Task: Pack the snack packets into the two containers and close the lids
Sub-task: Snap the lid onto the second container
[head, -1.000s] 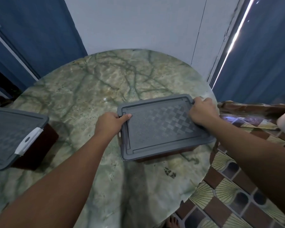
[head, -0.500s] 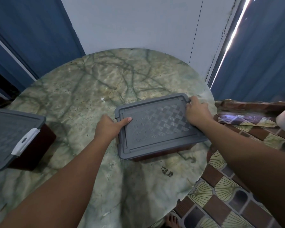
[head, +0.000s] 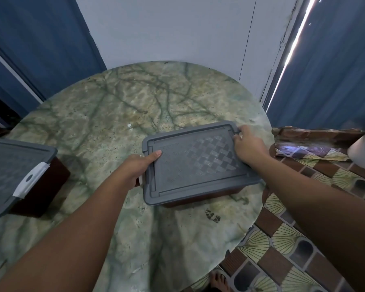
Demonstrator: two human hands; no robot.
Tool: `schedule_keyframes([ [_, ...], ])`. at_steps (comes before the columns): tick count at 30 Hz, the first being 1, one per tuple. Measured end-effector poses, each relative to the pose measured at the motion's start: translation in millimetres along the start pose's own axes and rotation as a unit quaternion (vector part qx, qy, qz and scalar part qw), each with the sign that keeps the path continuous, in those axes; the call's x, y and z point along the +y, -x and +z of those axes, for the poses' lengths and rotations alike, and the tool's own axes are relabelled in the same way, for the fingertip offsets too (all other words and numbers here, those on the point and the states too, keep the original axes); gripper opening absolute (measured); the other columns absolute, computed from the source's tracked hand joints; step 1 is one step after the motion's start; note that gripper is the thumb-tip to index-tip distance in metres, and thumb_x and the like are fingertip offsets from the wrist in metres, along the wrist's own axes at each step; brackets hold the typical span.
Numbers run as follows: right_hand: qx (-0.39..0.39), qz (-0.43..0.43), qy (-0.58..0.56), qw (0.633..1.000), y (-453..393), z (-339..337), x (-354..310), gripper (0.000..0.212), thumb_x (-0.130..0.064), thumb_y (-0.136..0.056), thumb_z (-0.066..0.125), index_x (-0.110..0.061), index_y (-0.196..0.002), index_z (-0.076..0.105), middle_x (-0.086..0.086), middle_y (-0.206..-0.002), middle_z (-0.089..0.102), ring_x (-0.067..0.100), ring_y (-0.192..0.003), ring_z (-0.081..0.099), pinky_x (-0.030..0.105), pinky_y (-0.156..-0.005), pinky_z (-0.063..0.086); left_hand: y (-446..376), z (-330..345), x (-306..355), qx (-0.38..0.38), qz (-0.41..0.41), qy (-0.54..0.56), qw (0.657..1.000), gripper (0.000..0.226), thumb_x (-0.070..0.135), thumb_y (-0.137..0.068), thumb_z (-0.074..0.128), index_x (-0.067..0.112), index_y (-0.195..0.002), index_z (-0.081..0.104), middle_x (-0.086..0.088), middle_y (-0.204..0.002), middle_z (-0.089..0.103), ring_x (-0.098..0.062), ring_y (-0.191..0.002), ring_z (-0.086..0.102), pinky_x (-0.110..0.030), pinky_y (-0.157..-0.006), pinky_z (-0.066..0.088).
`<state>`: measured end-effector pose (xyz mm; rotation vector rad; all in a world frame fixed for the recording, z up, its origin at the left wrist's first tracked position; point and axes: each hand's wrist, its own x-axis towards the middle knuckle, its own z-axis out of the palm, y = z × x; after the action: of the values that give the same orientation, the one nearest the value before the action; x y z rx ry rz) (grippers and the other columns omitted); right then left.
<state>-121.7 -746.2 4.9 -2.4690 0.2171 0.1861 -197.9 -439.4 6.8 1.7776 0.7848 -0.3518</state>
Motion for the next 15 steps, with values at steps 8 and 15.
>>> schedule_keyframes([
  [8,0.010,0.000,0.005,1.000,6,5,-1,0.035,-0.037,-0.108,0.033,-0.022,-0.138,0.043,0.021,-0.118,0.062,0.032,-0.092,0.049,0.041,-0.079,0.040,12,-25,-7,-0.052,-0.068,0.127,0.988,0.028,0.038,-0.096,0.055,0.012,-0.096,0.067,-0.006,-0.086,0.068,-0.025,-0.080,0.064,-0.038,-0.073,0.052],
  [15,0.014,0.001,0.002,1.000,9,3,-3,0.035,-0.038,-0.107,0.035,-0.023,-0.138,0.045,0.020,-0.117,0.061,0.032,-0.091,0.050,0.039,-0.078,0.039,10,-41,-11,-0.095,-0.114,0.173,0.974,0.015,0.022,-0.100,0.058,0.009,-0.101,0.065,-0.007,-0.081,0.072,-0.025,-0.082,0.066,-0.040,-0.072,0.052],
])
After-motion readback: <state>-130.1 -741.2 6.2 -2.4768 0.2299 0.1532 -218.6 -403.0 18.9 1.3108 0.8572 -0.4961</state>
